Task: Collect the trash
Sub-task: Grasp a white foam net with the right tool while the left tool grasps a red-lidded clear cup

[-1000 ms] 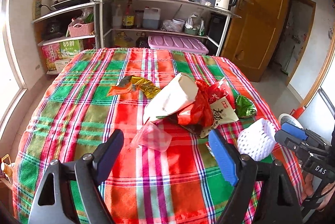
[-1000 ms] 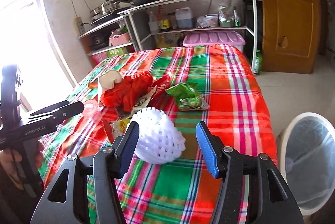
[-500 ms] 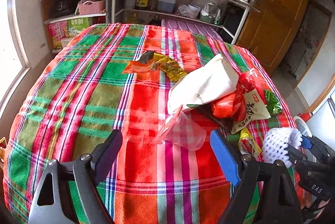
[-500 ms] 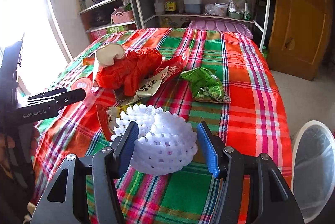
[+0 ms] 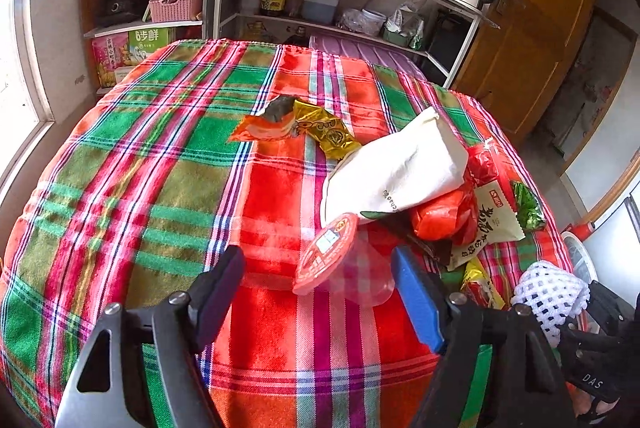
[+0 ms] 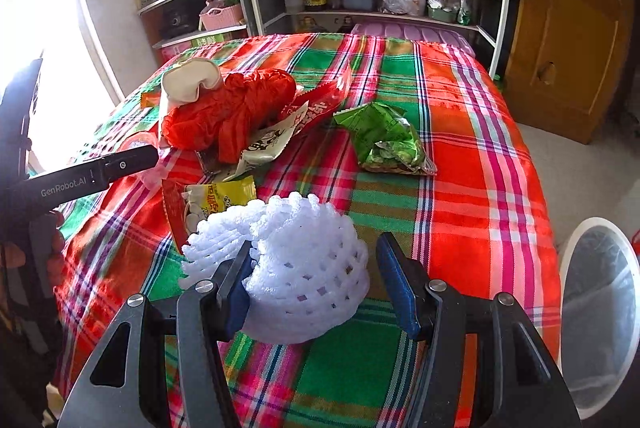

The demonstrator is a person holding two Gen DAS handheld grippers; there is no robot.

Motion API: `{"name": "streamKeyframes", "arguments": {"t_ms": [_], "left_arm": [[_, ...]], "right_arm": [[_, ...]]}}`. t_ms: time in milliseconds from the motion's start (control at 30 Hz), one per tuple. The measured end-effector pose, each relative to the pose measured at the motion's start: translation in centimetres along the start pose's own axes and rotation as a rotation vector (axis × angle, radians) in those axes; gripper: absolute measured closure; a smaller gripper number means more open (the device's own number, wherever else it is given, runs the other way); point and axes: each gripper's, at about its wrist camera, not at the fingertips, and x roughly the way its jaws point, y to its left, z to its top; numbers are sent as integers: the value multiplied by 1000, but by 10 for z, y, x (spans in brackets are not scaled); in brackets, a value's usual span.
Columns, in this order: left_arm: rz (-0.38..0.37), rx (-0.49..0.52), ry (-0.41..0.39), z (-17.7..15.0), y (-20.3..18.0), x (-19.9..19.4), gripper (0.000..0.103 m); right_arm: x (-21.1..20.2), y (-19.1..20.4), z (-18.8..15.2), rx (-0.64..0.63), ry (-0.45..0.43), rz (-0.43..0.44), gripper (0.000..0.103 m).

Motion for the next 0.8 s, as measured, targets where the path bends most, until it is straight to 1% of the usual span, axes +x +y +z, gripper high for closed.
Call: {"name": "streamKeyframes", "arguments": {"t_ms": [33, 67, 100, 133, 167, 233, 400, 467, 500, 567, 800], "left_arm": [[-5, 2, 3, 0, -1, 0, 32], [-11, 7, 5, 0, -2, 0, 37], [-14, 14, 4, 0, -3, 0, 43], [-9, 19, 4, 0, -5, 0, 48], [0, 26, 7, 0, -6, 1, 50], [-1, 25, 3, -1, -6, 1, 50], [-2, 29, -2, -2, -4, -2, 50], [-1, 31, -4, -3, -4, -4, 52], [-2, 33, -7, -3, -4, -6, 54], [1, 37, -13, -4, -5, -10, 54], [4, 84, -54, -5, -17, -28, 54]], "right_arm": [[0, -1, -1, 4, 1, 3, 44], [0, -2, -1, 7, 3, 5, 44], [0, -1, -2, 6, 5, 8, 44], [0, -1, -2, 5, 5, 9, 46], [0, -1, -3, 2, 3, 7, 51], [-1, 0, -3, -4, 2, 12, 56], [-2, 5, -4, -28, -4, 6, 62], [-2, 6, -4, -30, -4, 9, 67], [-2, 6, -4, -30, -3, 12, 68], [-3, 7, -5, -34, -7, 21, 72], [-9, 4, -7, -22, -29, 32, 78]]}}
